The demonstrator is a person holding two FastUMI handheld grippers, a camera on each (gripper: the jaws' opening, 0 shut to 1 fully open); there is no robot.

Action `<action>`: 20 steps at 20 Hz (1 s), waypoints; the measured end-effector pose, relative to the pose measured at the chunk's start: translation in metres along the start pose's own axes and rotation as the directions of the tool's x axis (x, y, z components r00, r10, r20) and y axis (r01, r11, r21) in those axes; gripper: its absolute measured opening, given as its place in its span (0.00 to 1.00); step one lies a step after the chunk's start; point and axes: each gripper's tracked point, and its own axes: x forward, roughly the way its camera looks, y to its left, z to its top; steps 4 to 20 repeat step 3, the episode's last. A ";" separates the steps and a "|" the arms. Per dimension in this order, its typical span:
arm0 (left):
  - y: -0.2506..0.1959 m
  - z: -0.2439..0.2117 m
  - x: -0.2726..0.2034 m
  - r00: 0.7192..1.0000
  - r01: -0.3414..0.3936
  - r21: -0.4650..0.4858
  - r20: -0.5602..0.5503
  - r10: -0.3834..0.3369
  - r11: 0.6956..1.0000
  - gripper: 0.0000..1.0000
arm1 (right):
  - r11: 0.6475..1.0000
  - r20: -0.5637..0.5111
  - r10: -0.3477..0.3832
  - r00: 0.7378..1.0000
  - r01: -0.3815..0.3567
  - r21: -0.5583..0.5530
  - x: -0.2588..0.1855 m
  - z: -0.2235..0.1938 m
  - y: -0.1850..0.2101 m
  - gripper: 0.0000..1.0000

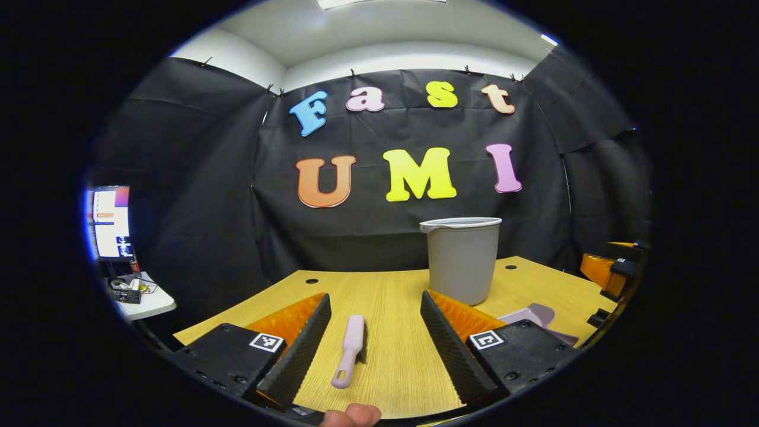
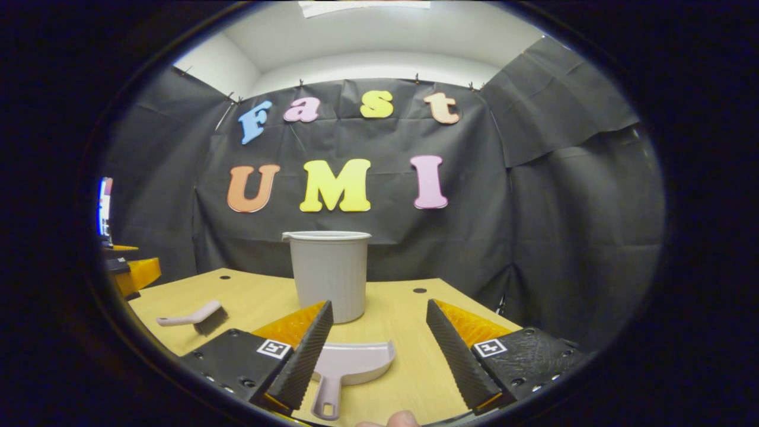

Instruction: Pick up the small broom and dustpan from the desktop, sweep the trash into the dustpan with the broom, and then empty the trash into the garbage bin.

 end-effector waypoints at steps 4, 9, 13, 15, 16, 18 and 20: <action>-0.001 0.003 0.002 1.000 0.004 -0.004 0.008 -0.004 1.000 0.98 | 1.000 0.026 0.017 1.000 -0.017 0.003 -0.001 0.005 0.012 0.95; -0.001 0.003 0.002 1.000 0.004 -0.004 0.008 -0.004 1.000 0.98 | 1.000 0.026 0.017 1.000 -0.017 0.003 -0.001 0.005 0.012 0.95; -0.001 0.003 0.002 1.000 0.004 -0.004 0.008 -0.004 1.000 0.98 | 1.000 0.026 0.017 1.000 -0.017 0.003 -0.001 0.005 0.012 0.95; -0.001 0.003 0.002 1.000 0.004 -0.004 0.008 -0.004 1.000 0.98 | 1.000 0.026 0.017 1.000 -0.017 0.003 -0.001 0.005 0.012 0.95; -0.001 0.003 0.002 1.000 0.004 -0.004 0.008 -0.004 1.000 0.98 | 1.000 0.026 0.017 1.000 -0.017 0.003 -0.001 0.005 0.012 0.95; -0.001 0.003 0.002 1.000 0.004 -0.004 0.008 -0.004 1.000 0.98 | 1.000 0.026 0.017 1.000 -0.017 0.003 -0.001 0.005 0.012 0.95; -0.001 0.003 0.002 1.000 0.004 -0.004 0.008 -0.004 1.000 0.98 | 1.000 0.026 0.017 1.000 -0.017 0.003 -0.001 0.005 0.012 0.95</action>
